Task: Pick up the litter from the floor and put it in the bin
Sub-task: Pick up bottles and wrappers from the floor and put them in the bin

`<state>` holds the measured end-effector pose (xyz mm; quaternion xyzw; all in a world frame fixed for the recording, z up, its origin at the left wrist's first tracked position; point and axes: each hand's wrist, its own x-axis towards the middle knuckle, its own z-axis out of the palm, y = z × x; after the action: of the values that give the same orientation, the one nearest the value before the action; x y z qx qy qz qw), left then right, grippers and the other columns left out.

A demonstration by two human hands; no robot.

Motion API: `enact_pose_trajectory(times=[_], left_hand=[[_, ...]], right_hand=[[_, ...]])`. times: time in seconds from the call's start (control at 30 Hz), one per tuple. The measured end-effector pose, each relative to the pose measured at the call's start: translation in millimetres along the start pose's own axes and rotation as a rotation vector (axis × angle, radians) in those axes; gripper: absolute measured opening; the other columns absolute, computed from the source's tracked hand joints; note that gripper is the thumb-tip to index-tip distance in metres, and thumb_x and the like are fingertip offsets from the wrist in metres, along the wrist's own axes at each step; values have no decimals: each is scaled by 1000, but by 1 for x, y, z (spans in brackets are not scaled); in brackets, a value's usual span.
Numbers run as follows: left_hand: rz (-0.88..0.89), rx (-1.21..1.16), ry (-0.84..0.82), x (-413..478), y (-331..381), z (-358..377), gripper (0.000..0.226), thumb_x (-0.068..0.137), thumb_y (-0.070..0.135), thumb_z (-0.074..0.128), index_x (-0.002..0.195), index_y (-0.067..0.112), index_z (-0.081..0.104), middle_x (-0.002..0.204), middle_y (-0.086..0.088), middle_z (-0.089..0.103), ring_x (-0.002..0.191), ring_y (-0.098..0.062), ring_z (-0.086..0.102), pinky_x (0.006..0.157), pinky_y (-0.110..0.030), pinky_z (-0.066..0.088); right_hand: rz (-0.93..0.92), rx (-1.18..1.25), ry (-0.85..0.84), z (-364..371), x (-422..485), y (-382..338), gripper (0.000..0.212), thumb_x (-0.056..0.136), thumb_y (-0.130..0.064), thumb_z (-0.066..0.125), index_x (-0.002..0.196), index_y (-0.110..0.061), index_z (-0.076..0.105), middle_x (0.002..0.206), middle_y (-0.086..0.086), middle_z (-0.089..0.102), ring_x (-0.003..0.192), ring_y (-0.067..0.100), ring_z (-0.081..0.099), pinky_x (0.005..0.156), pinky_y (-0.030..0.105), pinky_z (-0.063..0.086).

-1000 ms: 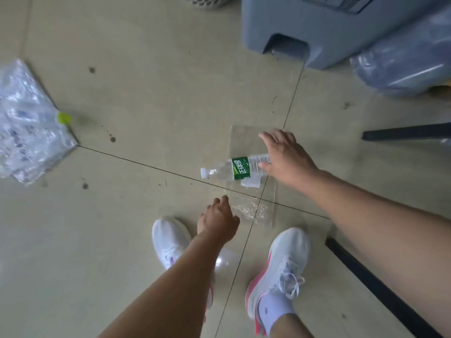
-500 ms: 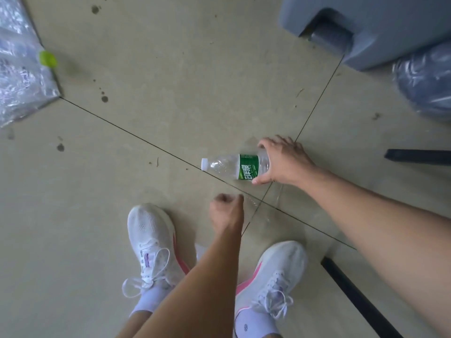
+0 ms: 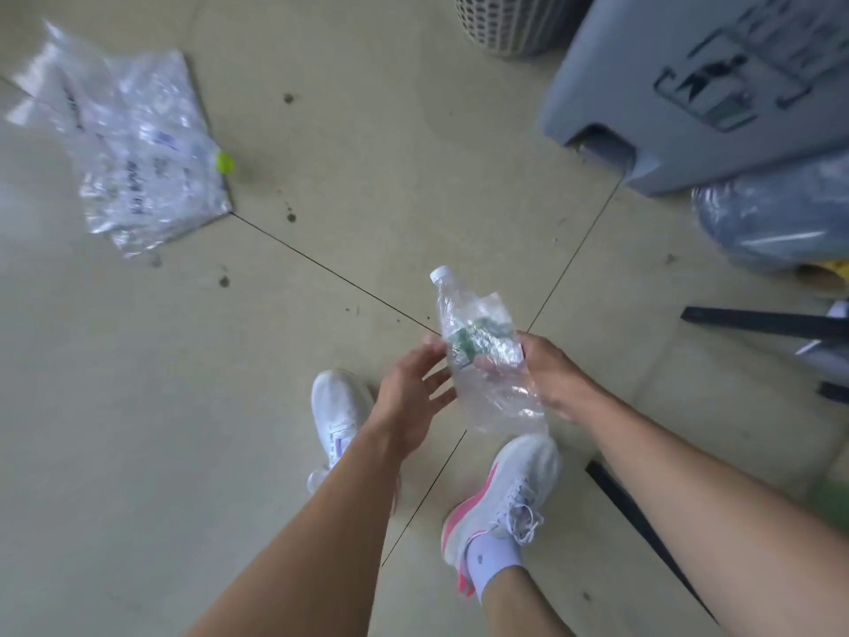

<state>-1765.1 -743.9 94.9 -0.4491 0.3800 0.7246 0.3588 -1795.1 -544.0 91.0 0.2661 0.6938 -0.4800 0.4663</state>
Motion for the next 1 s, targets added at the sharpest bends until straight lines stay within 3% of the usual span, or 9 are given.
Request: enact_pose_trajectory(times=[0.07, 0.13, 0.27, 0.4, 0.5, 0.6, 0.73, 0.9, 1.0], left_hand=[[58, 63, 28, -48, 20, 3, 35, 91, 25, 77, 121, 15, 61, 111, -1, 76, 101, -19, 72, 95, -44, 57], [73, 121, 6, -103, 47, 10, 46, 86, 26, 80, 126, 14, 62, 117, -2, 77, 109, -22, 73, 101, -46, 56], [148, 126, 12, -234, 112, 26, 31, 93, 23, 72, 117, 3, 73, 116, -17, 76, 98, -31, 73, 92, -43, 59], [309, 147, 118, -368, 172, 42, 16, 95, 11, 70, 108, 2, 75, 97, -13, 79, 80, -23, 75, 73, -31, 63], [439, 148, 146, -460, 208, 43, 18, 95, 12, 72, 110, 4, 76, 99, -12, 78, 82, -20, 73, 74, -29, 61], [541, 136, 184, -541, 238, 26, 15, 94, 14, 73, 108, 10, 78, 97, -7, 79, 82, -16, 74, 72, -25, 60], [637, 141, 312, -621, 269, -21, 9, 95, 14, 72, 103, 16, 76, 92, -2, 80, 78, -16, 78, 62, -22, 56], [693, 146, 559, -682, 309, -103, 7, 102, 18, 61, 104, 22, 66, 94, -5, 81, 67, -21, 77, 49, -26, 50], [669, 188, 643, -710, 338, -143, 15, 103, 16, 53, 110, 24, 63, 91, -5, 80, 66, -26, 78, 54, -31, 55]], right_hand=[[21, 76, -53, 7, -43, -37, 50, 62, -53, 74, 107, -30, 77, 97, -1, 81, 90, 24, 78, 86, 50, 63], [-20, 76, -113, 12, -89, -78, 55, 59, -57, 77, 110, -40, 73, 100, -7, 80, 93, 20, 78, 84, 49, 64], [-124, 86, -170, 15, -205, -174, 82, 63, -46, 95, 128, -51, 46, 114, -2, 78, 101, 23, 76, 77, 42, 60], [-189, 93, -291, 25, -322, -275, 103, 59, -39, 96, 143, -38, 37, 117, 8, 76, 108, 31, 74, 88, 53, 60], [-173, 157, -405, 42, -392, -336, 89, 66, -29, 91, 142, -18, 46, 128, 13, 71, 112, 36, 71, 88, 65, 57], [-184, 174, -513, 64, -449, -387, 65, 75, -21, 83, 135, -15, 59, 125, 13, 72, 106, 35, 73, 82, 57, 59], [-214, 91, -465, 104, -501, -452, 71, 74, -17, 85, 138, -13, 56, 116, 10, 73, 99, 34, 74, 86, 61, 58], [-294, -30, -398, 163, -538, -525, 69, 69, -15, 89, 128, -19, 54, 126, 12, 71, 102, 39, 75, 84, 71, 55], [-330, -126, -415, 204, -554, -564, 65, 77, -13, 88, 131, -20, 52, 129, 12, 68, 109, 37, 73, 82, 69, 57]])
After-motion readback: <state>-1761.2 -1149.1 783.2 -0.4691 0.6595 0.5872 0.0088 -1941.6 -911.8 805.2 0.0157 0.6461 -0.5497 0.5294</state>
